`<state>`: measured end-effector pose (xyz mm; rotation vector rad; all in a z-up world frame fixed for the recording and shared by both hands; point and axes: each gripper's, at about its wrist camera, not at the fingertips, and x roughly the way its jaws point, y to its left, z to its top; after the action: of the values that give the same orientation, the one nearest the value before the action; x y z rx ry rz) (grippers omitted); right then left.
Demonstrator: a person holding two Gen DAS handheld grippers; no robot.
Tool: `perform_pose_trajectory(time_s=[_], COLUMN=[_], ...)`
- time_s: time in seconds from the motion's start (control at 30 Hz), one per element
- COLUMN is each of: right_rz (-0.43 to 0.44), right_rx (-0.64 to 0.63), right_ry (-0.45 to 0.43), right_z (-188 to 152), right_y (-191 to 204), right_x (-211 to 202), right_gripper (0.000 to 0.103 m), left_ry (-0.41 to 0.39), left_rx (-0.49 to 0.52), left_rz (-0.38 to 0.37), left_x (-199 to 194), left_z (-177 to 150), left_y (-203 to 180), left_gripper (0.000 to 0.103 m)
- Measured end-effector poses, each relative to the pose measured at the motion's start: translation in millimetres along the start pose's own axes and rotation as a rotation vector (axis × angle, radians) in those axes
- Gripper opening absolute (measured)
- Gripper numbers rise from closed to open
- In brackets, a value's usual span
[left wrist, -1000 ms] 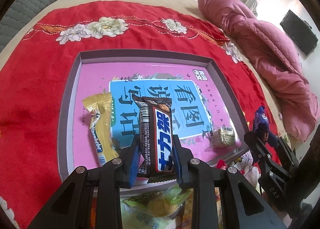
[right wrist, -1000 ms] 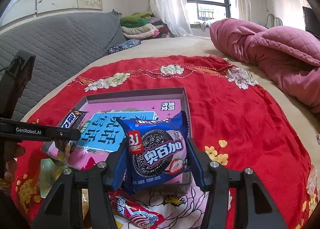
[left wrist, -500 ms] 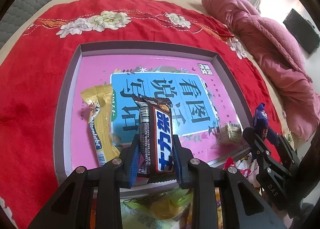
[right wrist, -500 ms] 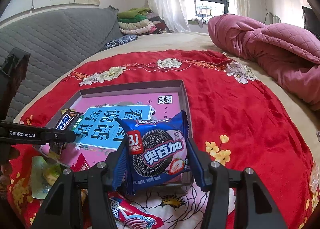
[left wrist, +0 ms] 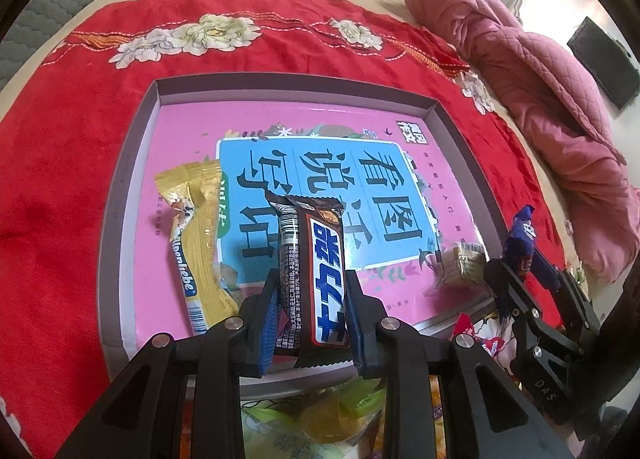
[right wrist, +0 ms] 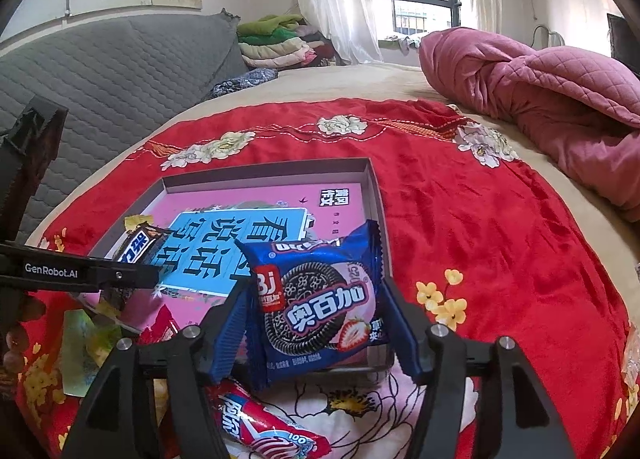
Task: Organize snacks
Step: 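Lift the chocolate bar with the left tool while the right tool carries the biscuit pack over the box, then release the chocolate bar into the box with the left tool while the right tool releases the biscuit pack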
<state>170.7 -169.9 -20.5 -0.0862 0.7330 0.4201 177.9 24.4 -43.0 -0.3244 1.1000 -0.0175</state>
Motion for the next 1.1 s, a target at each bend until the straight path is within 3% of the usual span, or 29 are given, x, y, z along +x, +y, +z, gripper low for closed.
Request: perform_pose_trajectory(time_s=[0.87, 1.1], right_rz=[-0.019, -0.022], right_rx=[-0.009, -0.007], right_ry=[-0.019, -0.024], right_z=[0, 0], right_y=[2, 0], right_x=[-5, -7], right_gripper=[0.071, 0.073], left_ry=[-0.001, -0.007], left_rx=[0.031, 0.034], left_rz=[-0.001, -0.001], left_x=[2, 1], left_z=[13, 16], left_y=[-4, -6], left_gripper=[0.031, 0.036])
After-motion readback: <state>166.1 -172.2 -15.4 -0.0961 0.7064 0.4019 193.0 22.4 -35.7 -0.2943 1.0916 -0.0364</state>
